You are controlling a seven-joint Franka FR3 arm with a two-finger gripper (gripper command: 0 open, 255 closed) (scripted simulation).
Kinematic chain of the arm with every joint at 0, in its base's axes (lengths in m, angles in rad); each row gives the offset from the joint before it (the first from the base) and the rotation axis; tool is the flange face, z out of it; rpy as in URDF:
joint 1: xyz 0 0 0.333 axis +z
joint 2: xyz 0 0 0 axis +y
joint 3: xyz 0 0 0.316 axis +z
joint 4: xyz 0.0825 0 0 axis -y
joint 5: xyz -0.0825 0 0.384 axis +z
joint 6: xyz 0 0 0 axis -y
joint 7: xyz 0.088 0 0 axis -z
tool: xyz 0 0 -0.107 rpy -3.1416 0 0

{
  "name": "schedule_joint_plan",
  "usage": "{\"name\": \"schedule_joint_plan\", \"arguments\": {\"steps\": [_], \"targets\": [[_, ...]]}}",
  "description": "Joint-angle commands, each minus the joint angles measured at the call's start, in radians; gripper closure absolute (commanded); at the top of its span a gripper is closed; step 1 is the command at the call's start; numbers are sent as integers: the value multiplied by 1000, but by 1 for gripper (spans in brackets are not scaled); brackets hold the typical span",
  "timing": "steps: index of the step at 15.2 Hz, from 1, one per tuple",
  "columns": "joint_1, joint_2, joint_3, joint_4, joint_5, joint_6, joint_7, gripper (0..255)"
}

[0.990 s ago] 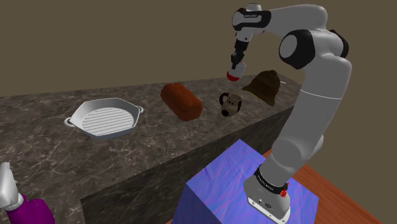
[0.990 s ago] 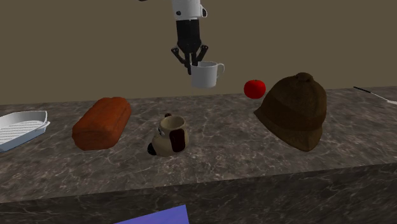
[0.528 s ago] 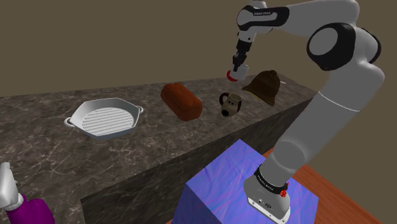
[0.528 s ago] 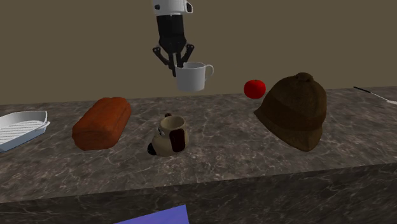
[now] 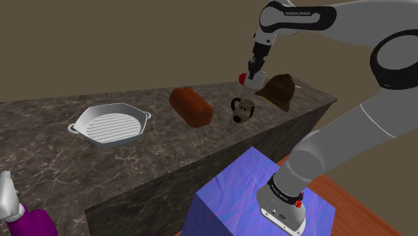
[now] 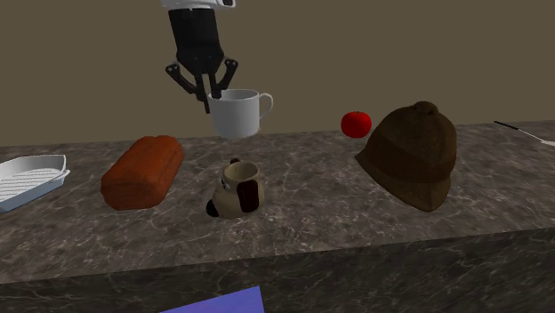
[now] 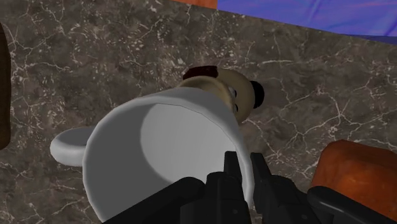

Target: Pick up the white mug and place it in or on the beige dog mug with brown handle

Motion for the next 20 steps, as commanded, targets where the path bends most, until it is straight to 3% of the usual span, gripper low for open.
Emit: {"name": "schedule_joint_plan", "arguments": {"steps": [1, 17, 20], "targets": [[3, -32, 14, -43, -5, 9, 22, 255], [-3, -7, -5, -246, -15, 237, 34, 255], [-3, -7, -5, -246, -15, 237, 34, 255]]}}
